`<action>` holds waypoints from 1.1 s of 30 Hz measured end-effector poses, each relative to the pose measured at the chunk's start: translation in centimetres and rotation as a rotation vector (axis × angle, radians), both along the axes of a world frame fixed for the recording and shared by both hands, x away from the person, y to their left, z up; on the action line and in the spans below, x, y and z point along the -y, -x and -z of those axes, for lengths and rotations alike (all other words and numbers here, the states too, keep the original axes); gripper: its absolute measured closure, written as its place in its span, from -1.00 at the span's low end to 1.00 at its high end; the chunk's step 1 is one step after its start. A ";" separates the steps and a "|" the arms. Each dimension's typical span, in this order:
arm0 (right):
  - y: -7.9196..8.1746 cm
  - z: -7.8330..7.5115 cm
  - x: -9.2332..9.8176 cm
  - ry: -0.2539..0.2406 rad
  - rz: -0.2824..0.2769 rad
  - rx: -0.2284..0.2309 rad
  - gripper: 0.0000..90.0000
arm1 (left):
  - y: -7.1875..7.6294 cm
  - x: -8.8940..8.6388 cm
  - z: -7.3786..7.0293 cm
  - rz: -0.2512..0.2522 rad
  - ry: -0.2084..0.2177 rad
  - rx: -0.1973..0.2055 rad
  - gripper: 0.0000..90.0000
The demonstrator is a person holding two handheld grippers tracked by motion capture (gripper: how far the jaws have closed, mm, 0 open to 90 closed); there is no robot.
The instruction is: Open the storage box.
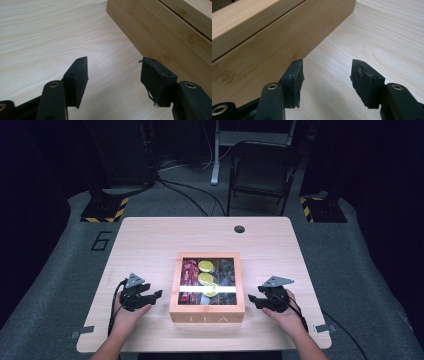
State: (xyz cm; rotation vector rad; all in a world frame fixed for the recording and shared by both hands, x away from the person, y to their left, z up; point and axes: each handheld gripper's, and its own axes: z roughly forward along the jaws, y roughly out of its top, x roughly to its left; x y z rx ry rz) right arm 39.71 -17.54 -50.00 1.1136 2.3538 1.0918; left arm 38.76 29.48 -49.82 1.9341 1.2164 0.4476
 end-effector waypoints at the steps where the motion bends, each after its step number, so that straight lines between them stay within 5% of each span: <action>1: 0.1 -0.1 0.0 0.003 0.001 -0.003 -0.03 | 0.0 0.0 -0.1 -0.003 0.001 0.005 -0.13; 9: 0.4 -0.9 0.1 -0.029 -0.003 -0.018 -0.02 | 0.4 -0.1 -0.9 0.016 0.025 -0.029 -0.02; 28: 1.4 -4.4 -1.5 0.005 -0.049 0.048 0.12 | 1.3 1.1 -5.1 0.082 0.056 0.017 0.07; 33: 1.9 -5.4 -1.5 -0.025 -0.029 0.021 0.16 | 1.8 1.6 -5.7 0.093 0.058 0.034 0.07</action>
